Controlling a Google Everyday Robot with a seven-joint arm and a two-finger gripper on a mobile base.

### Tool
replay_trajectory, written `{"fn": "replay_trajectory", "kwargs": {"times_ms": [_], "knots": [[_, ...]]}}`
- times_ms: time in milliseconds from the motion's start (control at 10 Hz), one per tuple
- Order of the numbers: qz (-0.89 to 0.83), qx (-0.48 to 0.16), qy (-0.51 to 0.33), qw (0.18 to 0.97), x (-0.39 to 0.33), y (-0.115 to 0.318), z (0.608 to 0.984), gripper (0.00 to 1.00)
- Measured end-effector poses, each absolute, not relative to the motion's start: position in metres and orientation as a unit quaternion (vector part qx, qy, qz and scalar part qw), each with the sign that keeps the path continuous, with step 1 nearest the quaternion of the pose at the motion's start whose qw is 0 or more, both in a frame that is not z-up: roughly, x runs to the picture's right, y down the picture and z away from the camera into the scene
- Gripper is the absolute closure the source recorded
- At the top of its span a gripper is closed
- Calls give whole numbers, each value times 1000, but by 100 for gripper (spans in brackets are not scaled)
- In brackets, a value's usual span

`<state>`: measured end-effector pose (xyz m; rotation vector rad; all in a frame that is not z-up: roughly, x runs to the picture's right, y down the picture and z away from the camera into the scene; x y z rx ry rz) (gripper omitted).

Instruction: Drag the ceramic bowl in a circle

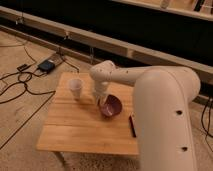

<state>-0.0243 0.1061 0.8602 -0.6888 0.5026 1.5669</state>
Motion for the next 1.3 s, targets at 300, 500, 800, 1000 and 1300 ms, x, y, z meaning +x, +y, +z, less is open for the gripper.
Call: {"fn": "replay_trajectory", "kwargs": {"times_ms": [300, 500, 800, 1000, 1300], "knots": [[687, -308, 215, 622, -12, 129, 847, 100], [681, -308, 217, 628, -6, 148, 835, 100], [657, -312, 225, 648, -11, 181, 815, 100], [638, -321, 226, 663, -26, 203, 801, 100], [606, -333, 219, 689, -56, 224, 781, 100]]}}
